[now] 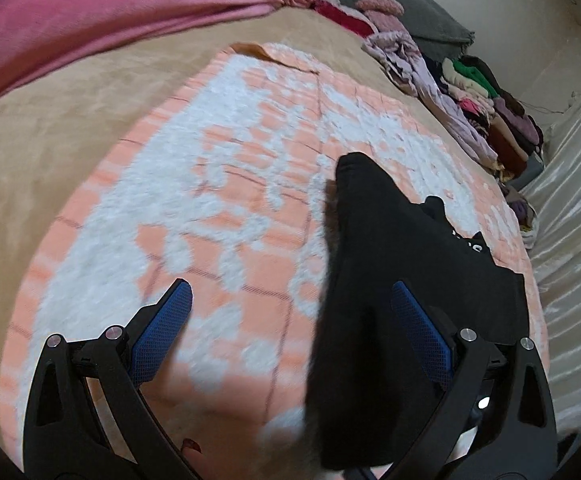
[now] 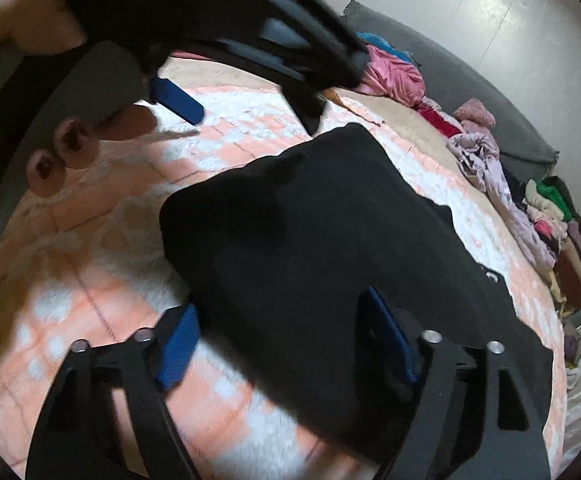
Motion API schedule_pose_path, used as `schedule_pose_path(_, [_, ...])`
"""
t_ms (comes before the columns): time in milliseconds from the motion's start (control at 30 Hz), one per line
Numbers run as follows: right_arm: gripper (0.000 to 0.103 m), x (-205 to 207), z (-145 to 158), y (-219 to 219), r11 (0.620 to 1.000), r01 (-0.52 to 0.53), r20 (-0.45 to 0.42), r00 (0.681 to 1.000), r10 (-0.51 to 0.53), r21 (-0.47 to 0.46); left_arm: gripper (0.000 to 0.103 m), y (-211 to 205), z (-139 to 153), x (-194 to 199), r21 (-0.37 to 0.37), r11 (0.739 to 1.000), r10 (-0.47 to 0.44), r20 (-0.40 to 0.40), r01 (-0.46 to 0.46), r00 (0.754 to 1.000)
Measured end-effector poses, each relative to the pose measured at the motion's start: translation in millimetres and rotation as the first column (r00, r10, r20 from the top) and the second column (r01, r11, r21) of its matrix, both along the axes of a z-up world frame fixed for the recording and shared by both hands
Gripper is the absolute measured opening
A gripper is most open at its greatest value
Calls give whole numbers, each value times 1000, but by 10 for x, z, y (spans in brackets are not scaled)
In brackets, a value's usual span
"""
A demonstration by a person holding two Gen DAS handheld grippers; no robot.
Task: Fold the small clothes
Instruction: 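Close both tools on the side edge of the black sweatshirt, then lift the held edge and fold it over the sweatshirt with both tools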
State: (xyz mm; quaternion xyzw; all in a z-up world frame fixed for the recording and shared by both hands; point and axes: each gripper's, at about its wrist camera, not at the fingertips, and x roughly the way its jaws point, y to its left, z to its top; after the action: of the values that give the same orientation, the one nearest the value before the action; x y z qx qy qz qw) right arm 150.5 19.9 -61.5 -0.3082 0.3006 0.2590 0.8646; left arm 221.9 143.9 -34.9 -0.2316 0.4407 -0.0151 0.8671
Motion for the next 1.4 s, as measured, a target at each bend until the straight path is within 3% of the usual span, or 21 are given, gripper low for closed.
schedule_pose_path(33, [57,10,-8,14,1000,-2,11,1000,2,-1,93,-11,-4,51,-19,1000,-10,-4,10,1000])
schedule_pose_path(100, [45,1,2,0,1000,-9,28,1000,9,9,93,-30,-44,163,-87,995,-42,-24,40,999])
schedule_pose_path(133, [33,-8,25,-34,1000,-13,37,999,12,27,93,-40,-68,211,-117,992,-55,-35,51,998])
schedule_pose_path(167, [21,-15,52,-76,999,-9,44,999,6,50,93,-56,-94,250,-134,989,-65,-47,58,997])
schedule_pose_path(233, [10,-8,143,-201,993,0,44,999,-5,121,86,-116,-117,320,-136,988,-83,-63,74,995])
schedule_pose_path(367, [8,38,330,-451,964,27,22,999,-35,266,75,-266,-139,383,-199,974,-129,-76,112,989])
schedule_pose_path(467, [8,81,380,-583,945,41,-15,999,-38,326,47,-395,-114,399,-189,975,-138,-83,120,987])
schedule_pose_path(500, [7,91,383,-606,942,44,-24,999,-39,333,31,-447,-112,406,-213,968,-154,-83,133,985])
schedule_pose_path(533, [7,95,389,-627,939,46,-29,999,-38,341,26,-487,-109,410,-228,965,-156,-89,132,984])
schedule_pose_path(600, [7,62,412,-651,936,47,-26,999,-41,350,19,-569,-50,410,-188,974,-145,-95,125,985])
schedule_pose_path(767, [7,23,491,-866,897,80,-36,997,-71,434,14,-724,212,360,-128,984,-133,-66,123,989])
schedule_pose_path(967, [7,-46,669,-1308,805,140,-54,990,-133,577,13,-1130,625,331,-73,986,-153,-14,152,988])
schedule_pose_path(1167, [7,-140,795,-1841,722,200,-70,976,-206,663,13,-1773,959,360,-18,978,-206,9,206,978])
schedule_pose_path(1400, [7,-175,721,-2512,598,320,-178,942,-286,735,13,-2561,998,467,37,960,-277,-8,277,961])
